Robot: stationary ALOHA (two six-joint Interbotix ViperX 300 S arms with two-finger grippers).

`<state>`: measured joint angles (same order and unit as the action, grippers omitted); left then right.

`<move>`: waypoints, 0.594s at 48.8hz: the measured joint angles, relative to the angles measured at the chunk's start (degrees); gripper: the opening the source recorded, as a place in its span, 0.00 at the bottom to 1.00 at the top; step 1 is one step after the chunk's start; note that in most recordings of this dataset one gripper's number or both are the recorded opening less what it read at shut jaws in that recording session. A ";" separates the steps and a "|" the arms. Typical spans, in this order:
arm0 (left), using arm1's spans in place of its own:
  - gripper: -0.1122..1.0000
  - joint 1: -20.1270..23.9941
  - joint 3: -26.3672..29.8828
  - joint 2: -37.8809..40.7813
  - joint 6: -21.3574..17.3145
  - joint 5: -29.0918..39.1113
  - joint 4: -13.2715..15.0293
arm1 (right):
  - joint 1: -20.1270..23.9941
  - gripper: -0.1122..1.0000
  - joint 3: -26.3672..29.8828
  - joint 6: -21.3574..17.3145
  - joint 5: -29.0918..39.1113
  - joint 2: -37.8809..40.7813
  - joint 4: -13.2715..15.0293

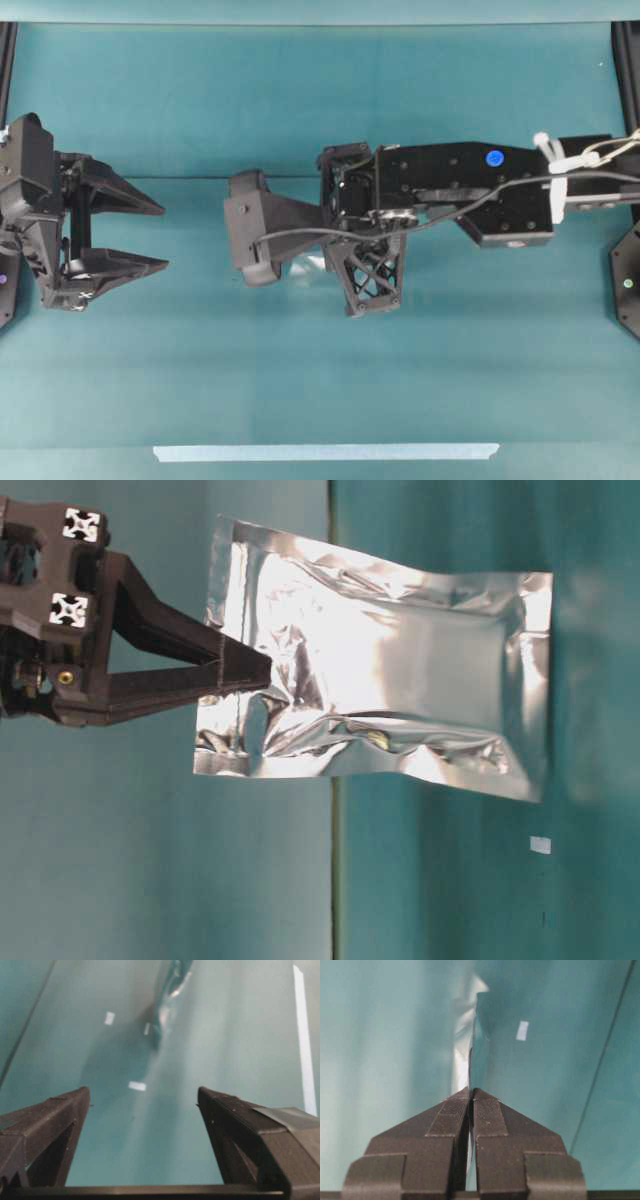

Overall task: Hand over the silver zip bag and make it stand upright.
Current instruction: 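Hold the bag hanging while the left gripper opens and approaches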

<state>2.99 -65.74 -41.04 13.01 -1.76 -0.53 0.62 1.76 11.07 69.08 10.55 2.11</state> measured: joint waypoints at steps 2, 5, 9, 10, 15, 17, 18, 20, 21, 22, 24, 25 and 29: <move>0.96 0.00 0.00 0.00 0.00 0.00 0.00 | 0.00 0.12 0.26 0.26 -0.09 0.18 -0.09; 0.96 0.00 -0.35 0.09 0.00 0.09 0.00 | 0.00 0.12 0.97 0.53 -0.09 0.62 0.00; 0.96 0.00 -0.79 0.35 0.00 0.09 0.09 | 0.00 0.12 1.76 0.62 -0.09 1.23 0.62; 0.96 0.00 -0.88 0.44 0.00 0.09 0.00 | 0.00 0.12 1.93 0.70 0.00 1.41 0.88; 0.96 0.00 -0.97 0.88 0.00 0.09 0.09 | 0.00 0.12 2.81 0.88 0.00 1.93 2.29; 0.96 0.00 -0.97 1.05 0.00 0.09 0.00 | 0.00 0.12 2.99 1.05 0.09 2.11 2.64; 0.96 0.00 -0.97 1.14 0.00 0.00 0.09 | 0.09 0.12 3.08 1.14 0.09 2.20 2.72; 0.96 0.00 -0.97 1.32 0.00 0.00 0.00 | 0.00 0.12 3.08 1.41 0.26 2.29 2.90; 0.96 0.00 -0.97 1.23 0.00 0.09 0.09 | 0.00 0.12 3.08 1.58 0.44 2.37 2.90; 0.96 0.00 -0.97 1.23 0.00 0.09 0.00 | 0.00 0.12 3.08 1.85 0.62 2.37 2.99; 0.96 0.00 -0.97 1.23 0.00 0.09 0.00 | 0.09 0.12 3.08 2.46 1.14 2.46 2.99; 0.96 0.00 -0.97 1.32 0.00 0.09 0.09 | 0.00 0.12 3.16 2.72 1.41 2.46 2.99; 0.96 0.00 -0.97 1.32 0.09 0.09 0.00 | 0.09 0.12 3.16 3.08 1.76 2.55 2.99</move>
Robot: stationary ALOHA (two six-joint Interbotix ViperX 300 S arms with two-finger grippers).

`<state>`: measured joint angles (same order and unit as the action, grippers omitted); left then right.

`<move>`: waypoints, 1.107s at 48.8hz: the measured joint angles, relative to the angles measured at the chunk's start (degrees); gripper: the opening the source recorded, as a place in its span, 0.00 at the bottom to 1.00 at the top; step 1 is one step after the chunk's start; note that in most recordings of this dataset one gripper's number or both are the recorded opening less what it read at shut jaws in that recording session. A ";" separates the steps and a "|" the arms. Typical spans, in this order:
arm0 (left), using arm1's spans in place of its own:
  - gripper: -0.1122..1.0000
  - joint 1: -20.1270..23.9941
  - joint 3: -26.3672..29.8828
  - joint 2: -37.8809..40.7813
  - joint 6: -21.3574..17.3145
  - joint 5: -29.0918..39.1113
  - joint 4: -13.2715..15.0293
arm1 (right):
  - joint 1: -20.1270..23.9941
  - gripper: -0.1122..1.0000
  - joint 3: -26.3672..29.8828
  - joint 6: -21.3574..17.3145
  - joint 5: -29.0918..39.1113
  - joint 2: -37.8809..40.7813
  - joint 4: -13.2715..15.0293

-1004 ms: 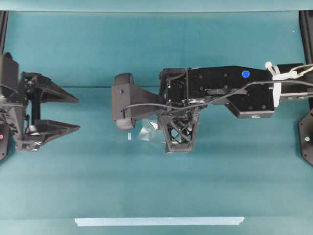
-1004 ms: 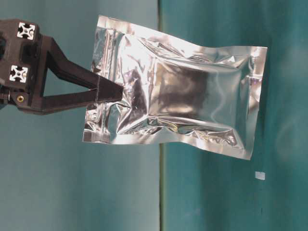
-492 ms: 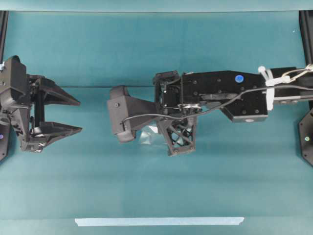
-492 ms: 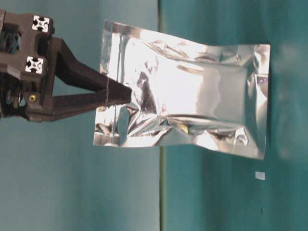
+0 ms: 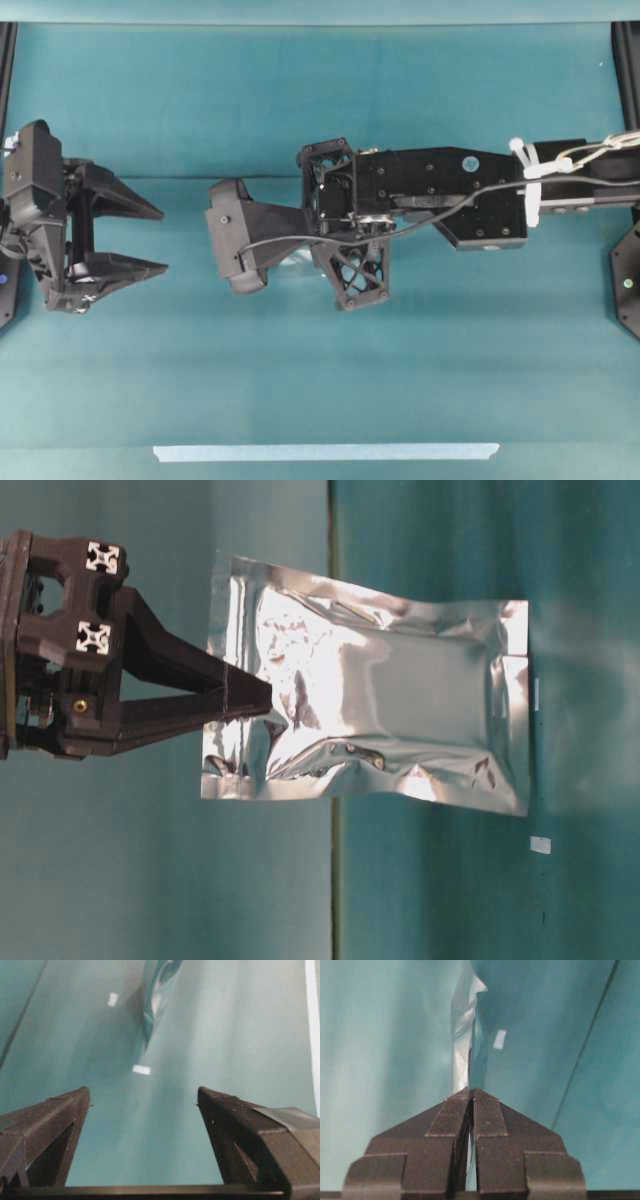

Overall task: Hand over the silver zip bag and make it stand upright.
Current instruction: 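Hold the bag hanging while the left gripper opens and approaches, then close the left gripper on the bag's lower edge below the right gripper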

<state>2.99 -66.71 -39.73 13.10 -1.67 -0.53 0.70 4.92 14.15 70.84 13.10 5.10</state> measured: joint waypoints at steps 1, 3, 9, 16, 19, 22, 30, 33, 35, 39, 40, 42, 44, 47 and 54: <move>0.96 0.00 0.00 0.00 -0.09 -0.09 0.00 | 0.00 0.12 0.00 0.09 0.09 0.00 0.00; 0.96 0.00 0.00 0.00 -0.09 -0.09 0.00 | -0.09 0.12 0.00 0.09 0.09 0.00 0.00; 0.96 0.00 0.00 0.09 0.00 -0.18 0.00 | 0.00 0.12 0.00 0.09 0.09 0.18 0.09; 0.96 0.00 -0.70 1.76 -0.18 -4.31 0.00 | 0.09 0.12 0.00 0.09 0.09 0.44 0.09; 0.96 0.00 -1.23 3.08 -0.18 -7.56 0.00 | 0.09 0.12 0.09 0.18 0.09 0.53 0.09; 0.96 0.00 -1.67 5.19 -0.18 -11.87 0.09 | 0.18 0.12 0.09 0.18 0.18 0.53 0.09; 0.96 -0.09 -1.76 12.57 -0.18 -21.36 0.00 | 0.26 0.12 0.09 0.09 0.09 0.62 0.09; 0.96 -0.09 -1.58 16.17 -0.18 -24.43 0.00 | 0.26 0.12 0.18 0.18 0.09 0.62 0.09; 0.96 -0.18 -1.32 18.81 -0.35 -26.89 0.09 | 0.35 0.12 0.18 0.09 0.09 0.62 0.09; 0.96 -0.18 -0.44 23.47 -0.88 -31.38 0.09 | 0.35 0.12 0.18 0.18 -0.09 0.70 0.09; 0.96 -0.26 -0.09 24.61 -1.14 -32.61 0.00 | 0.35 0.12 0.18 0.09 -0.09 0.70 0.09; 0.96 -0.26 0.79 26.81 -1.67 -34.72 0.00 | 0.35 0.12 0.18 0.09 -0.18 0.79 0.09; 0.96 -0.26 1.76 28.74 -2.02 -36.47 0.00 | 0.35 0.12 0.18 0.09 -0.26 0.79 0.09; 0.96 -0.35 3.16 31.29 -2.37 -38.23 0.00 | 0.44 0.12 0.18 0.09 -0.35 0.79 0.09; 0.96 -0.35 5.80 36.47 -2.46 -39.90 0.00 | 0.53 0.12 0.26 0.09 -0.70 1.05 0.09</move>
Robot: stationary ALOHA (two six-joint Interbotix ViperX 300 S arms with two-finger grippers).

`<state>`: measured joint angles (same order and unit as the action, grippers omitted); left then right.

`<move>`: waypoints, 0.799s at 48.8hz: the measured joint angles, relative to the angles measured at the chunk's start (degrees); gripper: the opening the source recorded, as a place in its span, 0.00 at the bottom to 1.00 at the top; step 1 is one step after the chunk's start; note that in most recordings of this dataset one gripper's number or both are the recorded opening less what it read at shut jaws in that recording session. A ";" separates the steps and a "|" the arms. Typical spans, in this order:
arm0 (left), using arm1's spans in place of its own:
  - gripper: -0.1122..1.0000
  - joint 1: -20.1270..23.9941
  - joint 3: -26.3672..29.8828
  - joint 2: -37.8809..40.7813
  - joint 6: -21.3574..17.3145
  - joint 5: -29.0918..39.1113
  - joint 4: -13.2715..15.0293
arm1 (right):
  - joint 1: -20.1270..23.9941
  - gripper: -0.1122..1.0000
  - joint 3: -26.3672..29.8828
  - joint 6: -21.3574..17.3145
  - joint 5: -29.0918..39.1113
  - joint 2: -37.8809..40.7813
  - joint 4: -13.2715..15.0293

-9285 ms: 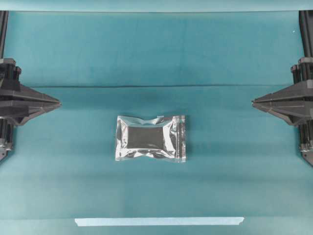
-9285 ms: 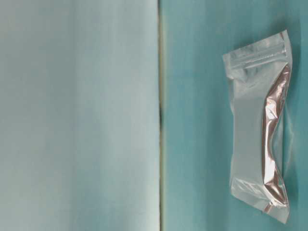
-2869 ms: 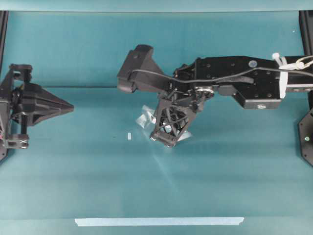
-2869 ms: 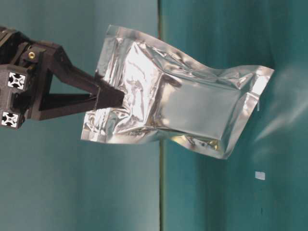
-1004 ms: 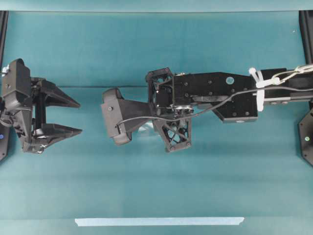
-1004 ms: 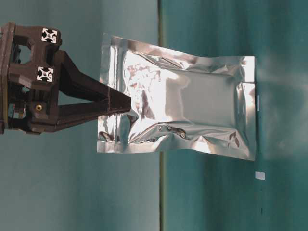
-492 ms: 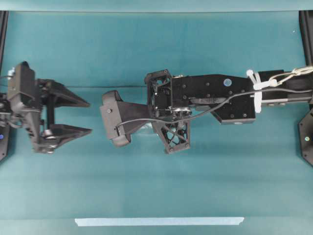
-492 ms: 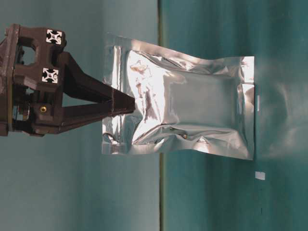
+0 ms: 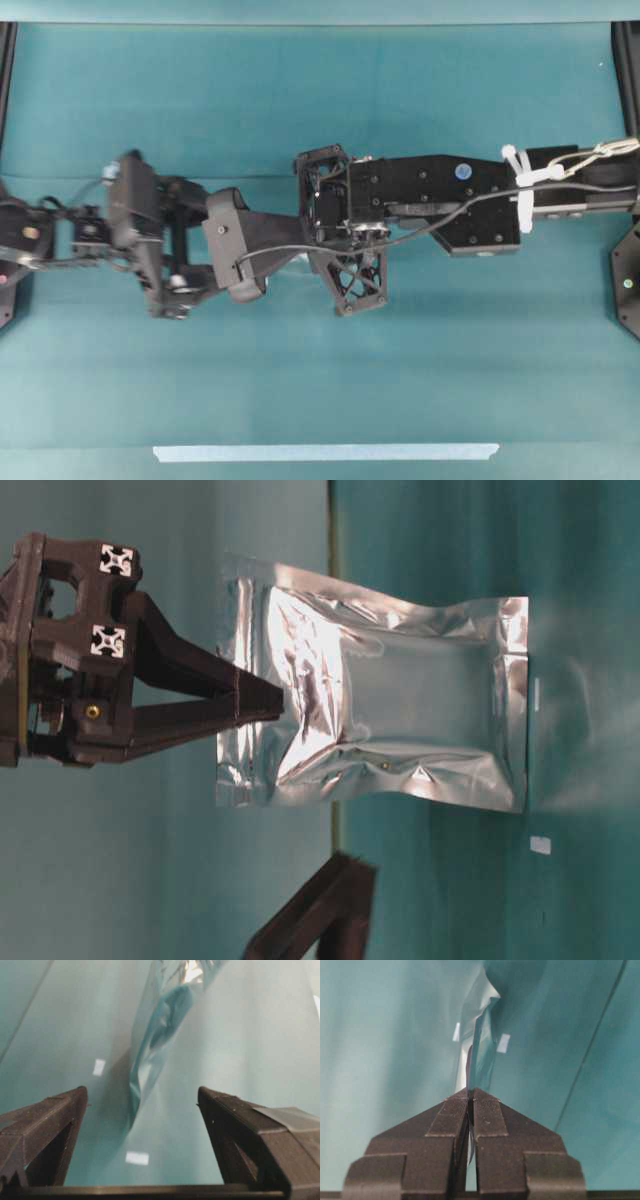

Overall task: Hand over the silver zip bag and make it stand upright.
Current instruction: 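Close the left gripper on the bag's lower edge below the right gripper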

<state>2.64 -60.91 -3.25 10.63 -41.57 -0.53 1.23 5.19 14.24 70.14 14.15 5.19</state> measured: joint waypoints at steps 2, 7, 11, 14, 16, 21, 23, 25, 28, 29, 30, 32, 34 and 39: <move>0.96 0.00 0.44 1.41 0.00 -0.53 0.09 | 0.00 0.12 0.00 0.00 -0.09 0.00 0.00; 0.96 -0.09 1.41 4.48 0.00 -3.78 0.00 | 0.09 0.12 0.09 0.00 -0.35 0.09 0.00; 0.96 -0.35 2.46 6.33 0.00 -5.45 0.09 | 0.18 0.12 0.00 0.00 -0.44 0.09 0.00; 0.96 -0.62 3.52 7.73 0.00 -5.89 0.09 | 0.18 0.12 0.09 0.00 -0.62 0.09 0.00; 0.96 -0.88 4.31 8.70 0.00 -5.98 0.00 | 0.18 0.12 0.09 0.00 -0.62 0.18 0.00; 0.96 -1.58 5.98 10.99 0.00 -6.15 0.00 | 0.26 0.12 0.00 0.00 -0.62 0.18 0.00; 0.96 -1.93 6.50 11.87 0.00 -6.24 0.00 | 0.35 0.12 0.09 0.00 -0.62 0.18 0.00; 0.96 -2.11 7.21 12.74 0.00 -6.24 0.00 | 0.44 0.12 0.09 0.00 -0.62 0.18 0.00; 0.96 -2.37 8.35 14.41 0.00 -6.42 0.00 | 0.53 0.12 0.09 0.00 -0.62 0.26 0.00; 0.96 -2.37 8.70 14.94 0.00 -6.42 0.00 | 0.53 0.12 0.09 0.00 -0.62 0.26 0.00; 0.96 -2.37 8.88 15.38 0.00 -6.59 0.00 | 0.62 0.12 0.09 0.00 -0.62 0.18 0.00; 0.96 -2.37 9.58 16.17 0.00 -6.59 0.00 | 0.62 0.12 0.09 0.00 -0.62 0.26 0.00; 0.96 -2.29 10.55 16.88 0.00 -6.68 0.00 | 0.62 0.12 0.09 0.09 -0.62 0.18 0.00; 0.96 -1.76 12.48 18.11 0.00 -6.77 0.09 | 0.62 0.12 0.09 0.00 -0.62 0.26 -0.09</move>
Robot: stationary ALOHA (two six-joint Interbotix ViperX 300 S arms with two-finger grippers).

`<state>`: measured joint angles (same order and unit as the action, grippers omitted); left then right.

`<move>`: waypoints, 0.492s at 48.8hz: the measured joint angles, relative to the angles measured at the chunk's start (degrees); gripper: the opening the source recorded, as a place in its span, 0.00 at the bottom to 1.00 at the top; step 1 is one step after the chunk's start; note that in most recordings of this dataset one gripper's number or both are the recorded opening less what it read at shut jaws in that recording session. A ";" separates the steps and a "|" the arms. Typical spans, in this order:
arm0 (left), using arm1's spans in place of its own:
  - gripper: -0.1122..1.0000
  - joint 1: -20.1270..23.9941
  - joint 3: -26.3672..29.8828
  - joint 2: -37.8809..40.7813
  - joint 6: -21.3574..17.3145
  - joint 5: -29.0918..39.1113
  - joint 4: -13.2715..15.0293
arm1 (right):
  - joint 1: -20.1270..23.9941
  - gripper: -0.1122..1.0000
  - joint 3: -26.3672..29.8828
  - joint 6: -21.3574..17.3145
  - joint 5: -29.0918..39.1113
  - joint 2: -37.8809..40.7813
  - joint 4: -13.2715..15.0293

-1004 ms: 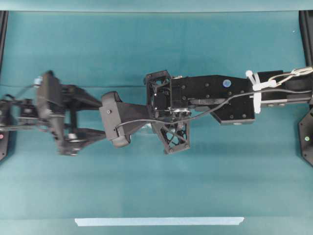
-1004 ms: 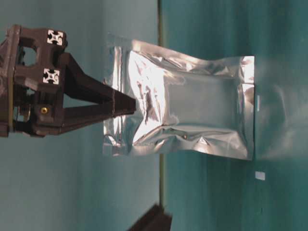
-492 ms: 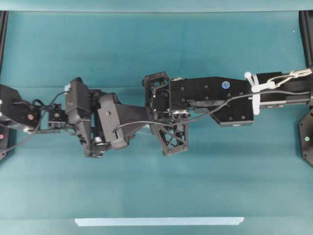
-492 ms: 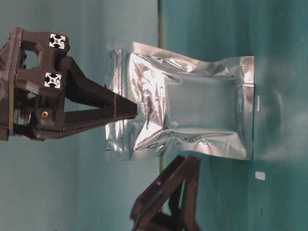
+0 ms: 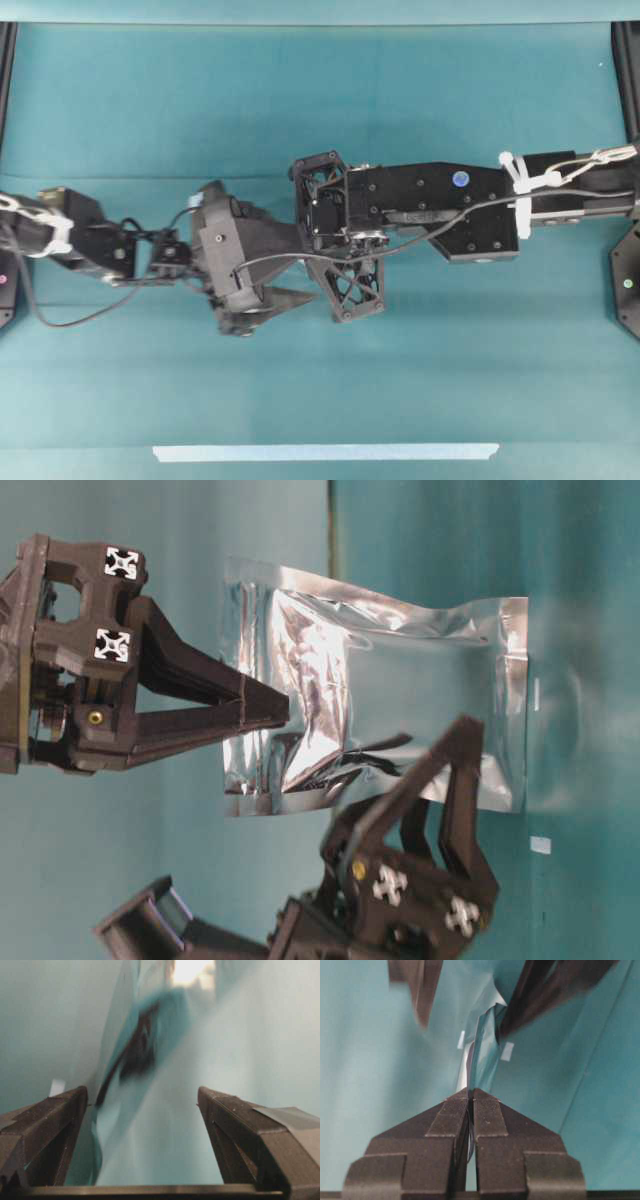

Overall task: Hand over the silver zip bag and make it stand upright.
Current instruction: 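Close the left gripper on the bag's lower edge below the right gripper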

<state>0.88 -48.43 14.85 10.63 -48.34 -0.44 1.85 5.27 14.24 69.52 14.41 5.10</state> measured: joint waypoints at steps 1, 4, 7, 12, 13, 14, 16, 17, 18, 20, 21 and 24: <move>0.96 0.09 0.18 0.09 0.00 0.00 -0.09 | -0.09 0.12 0.00 0.00 0.00 0.09 0.09; 0.95 0.44 0.88 0.53 0.00 -0.09 -0.09 | 0.00 0.12 0.00 0.00 0.00 0.09 0.09; 0.95 0.53 1.32 1.23 0.26 -0.09 -0.09 | 0.00 0.12 0.00 0.00 0.00 0.18 0.00; 0.94 0.53 1.58 2.37 0.88 -0.09 -0.09 | 0.00 0.12 0.00 0.00 -0.09 0.26 0.09; 0.94 0.53 1.67 2.55 1.05 -0.09 -0.09 | 0.00 0.12 0.00 0.00 -0.09 0.26 0.09; 0.93 0.53 1.67 2.72 1.14 0.00 -0.09 | 0.00 0.12 0.00 0.00 -0.09 0.26 0.09; 0.92 0.62 1.76 2.81 1.32 0.00 -0.09 | 0.00 0.12 0.00 0.00 -0.09 0.35 0.09; 0.92 0.62 1.85 2.90 1.41 -0.09 -0.09 | -0.09 0.12 0.00 0.00 -0.09 0.35 0.00; 0.92 0.62 1.93 2.90 1.49 0.00 -0.09 | 0.00 0.12 0.00 0.00 -0.09 0.35 0.09; 0.91 0.62 2.20 2.99 1.49 0.00 -0.09 | 0.00 0.12 0.00 0.00 -0.09 0.35 0.00; 0.90 0.62 2.29 2.99 1.41 -0.09 -0.09 | 0.00 0.12 0.00 0.00 -0.09 0.35 0.09; 0.89 0.62 2.55 2.99 1.49 0.00 -0.09 | 0.00 0.12 0.00 0.00 -0.09 0.35 0.09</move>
<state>1.49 -45.88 17.84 12.13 -48.34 -0.53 1.85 5.27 14.24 69.43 14.77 5.19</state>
